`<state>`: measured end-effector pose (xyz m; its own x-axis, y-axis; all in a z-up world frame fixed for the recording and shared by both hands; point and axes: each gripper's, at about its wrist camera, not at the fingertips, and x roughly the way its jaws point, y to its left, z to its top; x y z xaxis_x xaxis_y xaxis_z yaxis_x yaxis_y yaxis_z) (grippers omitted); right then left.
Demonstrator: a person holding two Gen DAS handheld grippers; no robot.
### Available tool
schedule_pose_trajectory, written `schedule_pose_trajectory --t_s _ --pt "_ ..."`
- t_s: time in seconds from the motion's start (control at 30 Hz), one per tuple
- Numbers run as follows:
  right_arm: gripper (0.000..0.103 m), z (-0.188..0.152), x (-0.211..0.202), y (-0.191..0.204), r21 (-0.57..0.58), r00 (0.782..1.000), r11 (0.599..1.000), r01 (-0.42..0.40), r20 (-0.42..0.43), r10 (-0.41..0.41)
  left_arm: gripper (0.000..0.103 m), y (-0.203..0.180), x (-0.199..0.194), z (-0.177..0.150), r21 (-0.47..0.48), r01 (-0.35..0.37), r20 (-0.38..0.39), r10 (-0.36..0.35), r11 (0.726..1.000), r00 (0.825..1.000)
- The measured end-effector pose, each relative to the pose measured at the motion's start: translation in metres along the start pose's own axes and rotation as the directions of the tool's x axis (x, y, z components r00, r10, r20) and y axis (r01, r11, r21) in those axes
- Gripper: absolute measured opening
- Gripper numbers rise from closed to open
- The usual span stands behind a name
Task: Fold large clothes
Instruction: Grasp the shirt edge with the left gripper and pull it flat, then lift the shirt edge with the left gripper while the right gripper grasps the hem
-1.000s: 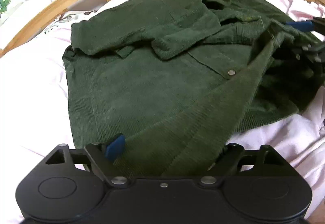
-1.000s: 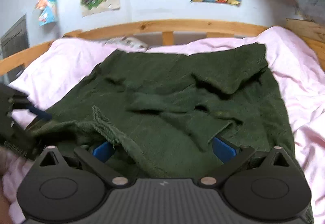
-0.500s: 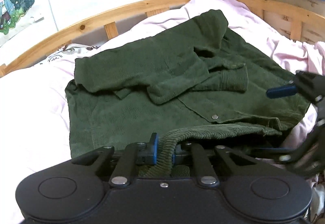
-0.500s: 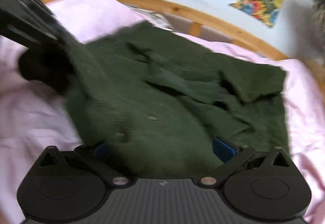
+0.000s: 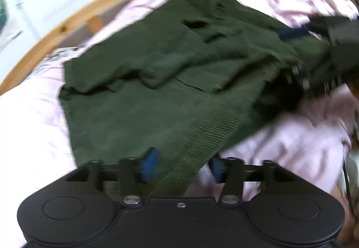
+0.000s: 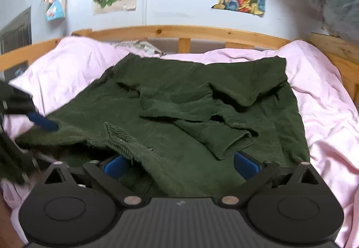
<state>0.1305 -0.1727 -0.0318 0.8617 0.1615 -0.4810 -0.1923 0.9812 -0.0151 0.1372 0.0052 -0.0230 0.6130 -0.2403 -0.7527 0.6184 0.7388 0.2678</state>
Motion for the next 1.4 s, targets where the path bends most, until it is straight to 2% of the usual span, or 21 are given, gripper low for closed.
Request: schedule_pose_trajectory --t_s 0.07,0.23,0.27,0.4,0.43,0.47,0.5,0.67,0.73,0.83,0.9,0.93,0.97,1.0,1.07,1.1,1.2,1.23,1.3,1.37,1.4 --pt "0.102 0.001 0.000 -0.003 0.011 1.000 1.000 0.004 0.001 -0.004 0.072 -0.011 0.009 -0.004 0.063 -0.018 -0.028 0.020 0.998 0.999" --pt "0.102 0.001 0.000 0.002 0.001 1.000 1.000 0.014 0.006 -0.014 0.071 -0.031 0.035 -0.004 0.204 -0.099 -0.072 0.115 0.974 0.991" --pt "0.102 0.001 0.001 0.002 0.005 1.000 1.000 0.014 0.004 -0.014 0.069 -0.033 0.038 -0.004 0.229 -0.124 -0.067 0.142 0.966 0.988" --pt "0.102 0.001 0.000 0.003 -0.005 1.000 1.000 0.021 0.008 -0.021 0.043 -0.035 0.044 -0.006 0.289 -0.241 -0.027 0.260 0.927 0.965" --pt "0.102 0.001 -0.001 0.006 -0.012 1.000 1.000 0.024 0.010 -0.024 0.040 -0.033 0.043 -0.005 0.276 -0.241 -0.017 0.255 0.931 0.967" --pt "0.102 0.001 -0.003 0.007 -0.019 1.000 1.000 0.025 0.016 -0.025 0.027 -0.030 0.039 -0.004 0.255 -0.237 -0.006 0.247 0.937 0.969" --pt "0.102 0.001 -0.006 0.008 -0.027 1.000 0.999 0.019 0.025 -0.019 0.008 -0.027 0.036 -0.004 0.230 -0.237 0.010 0.241 0.944 0.971" --pt "0.103 0.000 -0.037 0.016 -0.106 0.984 0.984 -0.141 0.091 0.151 0.004 -0.002 0.013 0.004 0.067 -0.202 0.084 0.196 0.977 0.977" --pt "0.103 -0.003 -0.038 0.026 -0.171 0.988 0.977 -0.124 0.072 0.138 0.004 0.009 0.006 0.010 0.003 -0.183 0.099 0.182 0.983 0.978" --pt "0.103 -0.007 -0.021 0.038 -0.233 0.989 0.961 -0.148 -0.027 0.145 0.004 0.022 0.000 0.022 -0.067 -0.153 0.115 0.161 0.986 0.980" --pt "0.101 -0.009 -0.006 0.048 -0.286 0.994 0.954 -0.091 -0.086 0.069 0.004 0.026 -0.004 0.029 -0.089 -0.153 0.127 0.163 0.984 0.978" --pt "0.095 -0.010 0.002 0.049 -0.316 0.994 0.948 -0.037 -0.108 0.003 0.004 0.029 -0.005 0.034 -0.100 -0.144 0.128 0.156 0.985 0.979" --pt "0.082 -0.011 0.010 0.047 -0.336 0.990 0.942 0.021 -0.124 -0.066 0.004 0.034 -0.005 0.038 -0.113 -0.130 0.126 0.144 0.985 0.982" --pt "0.074 -0.011 0.017 0.042 -0.343 0.981 0.936 0.075 -0.141 -0.130 0.004 0.039 -0.005 0.041 -0.127 -0.117 0.124 0.133 0.985 0.983" --pt "0.023 -0.009 0.026 0.023 -0.342 0.960 0.925 0.166 -0.158 -0.231 0.004 0.044 -0.006 0.045 -0.142 -0.107 0.126 0.125 0.984 0.984" --pt "0.019 -0.006 0.028 0.013 -0.372 0.952 0.911 0.179 -0.170 -0.256 0.004 0.045 -0.006 0.045 -0.140 -0.108 0.127 0.126 0.984 0.984" --pt "0.020 -0.012 0.025 -0.012 -0.530 0.944 0.834 0.156 -0.168 -0.284 0.005 0.043 -0.006 0.042 -0.120 -0.111 0.117 0.125 0.987 0.985" --pt "0.022 -0.014 0.023 -0.022 -0.551 0.942 0.824 0.132 -0.188 -0.277 0.005 0.040 -0.005 0.039 -0.099 -0.121 0.106 0.131 0.988 0.986" --pt "0.031 -0.019 0.017 -0.041 -0.533 0.945 0.844 0.063 -0.239 -0.221 0.006 0.033 -0.001 0.031 -0.051 -0.147 0.089 0.151 0.988 0.984" --pt "0.065 -0.019 0.005 -0.055 -0.490 0.943 0.872 0.007 -0.286 -0.169 0.011 0.028 0.005 0.023 -0.002 -0.164 0.049 0.164 0.986 0.985" --pt "0.070 -0.018 -0.003 -0.061 -0.478 0.948 0.878 -0.010 -0.284 -0.144 0.014 0.027 0.007 0.019 0.012 -0.158 0.028 0.158 0.987 0.987"
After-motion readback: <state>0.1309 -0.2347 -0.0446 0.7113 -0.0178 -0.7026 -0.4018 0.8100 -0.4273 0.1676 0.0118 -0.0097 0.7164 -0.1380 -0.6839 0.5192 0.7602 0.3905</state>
